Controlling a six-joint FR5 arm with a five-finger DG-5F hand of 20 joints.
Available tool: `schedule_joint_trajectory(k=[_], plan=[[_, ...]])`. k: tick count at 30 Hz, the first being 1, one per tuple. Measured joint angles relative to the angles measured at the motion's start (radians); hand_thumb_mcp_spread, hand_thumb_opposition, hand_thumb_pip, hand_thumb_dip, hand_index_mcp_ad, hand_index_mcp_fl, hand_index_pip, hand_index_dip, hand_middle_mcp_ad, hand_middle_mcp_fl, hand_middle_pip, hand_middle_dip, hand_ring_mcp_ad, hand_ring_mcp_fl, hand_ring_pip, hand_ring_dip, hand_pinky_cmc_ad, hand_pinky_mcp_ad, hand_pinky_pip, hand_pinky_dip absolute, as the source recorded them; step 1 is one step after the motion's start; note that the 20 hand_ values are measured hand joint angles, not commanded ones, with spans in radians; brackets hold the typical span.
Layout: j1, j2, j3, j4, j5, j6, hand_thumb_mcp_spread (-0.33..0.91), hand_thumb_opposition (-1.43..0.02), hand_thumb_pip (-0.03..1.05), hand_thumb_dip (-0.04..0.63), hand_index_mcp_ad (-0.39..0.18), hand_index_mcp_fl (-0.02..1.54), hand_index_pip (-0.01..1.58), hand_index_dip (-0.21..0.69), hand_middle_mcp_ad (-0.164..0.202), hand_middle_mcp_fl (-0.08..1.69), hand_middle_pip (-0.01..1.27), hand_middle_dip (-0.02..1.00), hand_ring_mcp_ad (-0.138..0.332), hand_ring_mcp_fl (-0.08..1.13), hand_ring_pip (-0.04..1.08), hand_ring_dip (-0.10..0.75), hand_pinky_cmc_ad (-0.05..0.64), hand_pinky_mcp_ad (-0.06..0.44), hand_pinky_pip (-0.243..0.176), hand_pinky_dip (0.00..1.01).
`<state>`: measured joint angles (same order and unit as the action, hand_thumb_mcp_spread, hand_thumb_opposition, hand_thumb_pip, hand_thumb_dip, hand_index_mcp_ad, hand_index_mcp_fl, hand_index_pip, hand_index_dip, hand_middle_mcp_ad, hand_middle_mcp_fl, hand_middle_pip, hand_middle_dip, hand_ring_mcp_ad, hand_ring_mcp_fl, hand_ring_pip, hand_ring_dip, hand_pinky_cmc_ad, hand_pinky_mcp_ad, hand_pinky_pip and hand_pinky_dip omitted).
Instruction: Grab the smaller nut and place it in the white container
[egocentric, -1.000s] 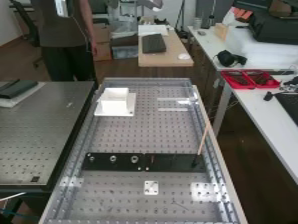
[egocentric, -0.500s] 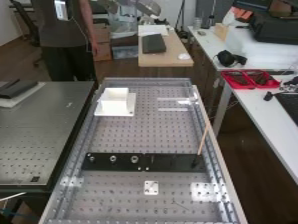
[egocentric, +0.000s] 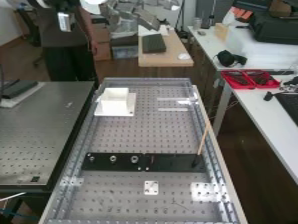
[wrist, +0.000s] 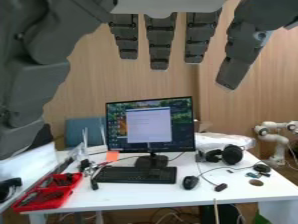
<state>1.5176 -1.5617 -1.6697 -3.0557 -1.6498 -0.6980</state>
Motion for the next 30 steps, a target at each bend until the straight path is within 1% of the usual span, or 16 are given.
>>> schedule_joint_trajectory(k=[2, 3, 4, 7, 9, 11, 12, 15, 18, 26, 28, 30], plan=[[-0.005, -0.002, -0.010, 0.017, -0.012, -0.002, 0.25, -0.71, 0.39, 0.049, -0.058, 0.02, 0.07, 0.271, 0.075, 0.04, 0.13, 0.28, 0.157, 0.00, 0.09, 0.124, 0.494, 0.360, -0.124, 0.52], [-0.006, -0.003, -0.012, 0.020, -0.014, -0.003, 0.25, -0.71, 0.39, 0.045, -0.058, 0.02, 0.07, 0.265, 0.075, 0.04, 0.13, 0.29, 0.154, 0.00, 0.09, 0.126, 0.510, 0.360, -0.124, 0.53], [-0.007, -0.003, -0.017, 0.028, -0.018, -0.007, 0.25, -0.71, 0.40, 0.063, -0.058, 0.02, 0.07, 0.265, 0.075, 0.03, 0.13, 0.29, 0.154, 0.00, 0.08, 0.129, 0.515, 0.358, -0.120, 0.54], [-0.012, -0.002, -0.032, 0.044, -0.027, -0.010, 0.25, -0.71, 0.40, 0.066, -0.054, 0.02, 0.07, 0.248, 0.073, 0.04, 0.13, 0.29, 0.154, 0.01, 0.10, 0.131, 0.515, 0.372, -0.124, 0.53], [-0.018, 0.000, -0.047, 0.054, -0.036, -0.010, 0.25, -0.71, 0.40, 0.075, -0.058, 0.02, 0.07, 0.237, 0.073, 0.04, 0.13, 0.29, 0.154, 0.01, 0.10, 0.131, 0.515, 0.375, -0.124, 0.53], [-0.027, 0.001, -0.062, 0.063, -0.046, -0.008, 0.25, -0.71, 0.46, 0.080, -0.058, 0.02, 0.07, 0.236, 0.073, 0.04, 0.13, 0.29, 0.154, 0.01, 0.10, 0.131, 0.513, 0.375, -0.124, 0.53], [-0.031, 0.001, -0.068, 0.066, -0.052, -0.007, 0.25, -0.71, 0.47, 0.096, -0.058, 0.02, 0.07, 0.222, 0.073, 0.03, 0.13, 0.29, 0.157, 0.01, 0.10, 0.136, 0.510, 0.375, -0.124, 0.54], [-0.044, 0.004, -0.086, 0.076, -0.068, -0.005, 0.25, -0.72, 0.47, 0.093, -0.058, 0.02, 0.07, 0.188, 0.073, 0.04, 0.13, 0.29, 0.154, 0.01, 0.10, 0.138, 0.510, 0.375, -0.124, 0.54], [-0.061, 0.008, -0.113, 0.088, -0.088, -0.004, 0.25, -0.72, 0.47, 0.112, -0.058, 0.02, 0.09, 0.185, 0.073, 0.04, 0.13, 0.29, 0.157, 0.01, 0.11, 0.138, 0.510, 0.375, -0.124, 0.54], [-0.118, 0.019, -0.182, 0.102, -0.144, -0.008, 0.25, -0.72, 0.47, 0.108, -0.063, 0.04, 0.09, 0.188, 0.075, 0.04, 0.13, 0.29, 0.157, 0.01, 0.11, 0.138, 0.510, 0.375, -0.124, 0.54], [-0.131, 0.022, -0.198, 0.110, -0.153, -0.008, 0.25, -0.72, 0.48, 0.112, -0.072, 0.04, 0.09, 0.188, 0.075, 0.04, 0.13, 0.29, 0.157, 0.01, 0.11, 0.138, 0.510, 0.375, -0.124, 0.54], [-0.145, 0.024, -0.217, 0.117, -0.162, -0.008, 0.26, -0.73, 0.48, 0.127, -0.084, 0.05, 0.10, 0.169, 0.073, 0.04, 0.13, 0.29, 0.157, 0.01, 0.10, 0.138, 0.510, 0.375, -0.124, 0.54]])
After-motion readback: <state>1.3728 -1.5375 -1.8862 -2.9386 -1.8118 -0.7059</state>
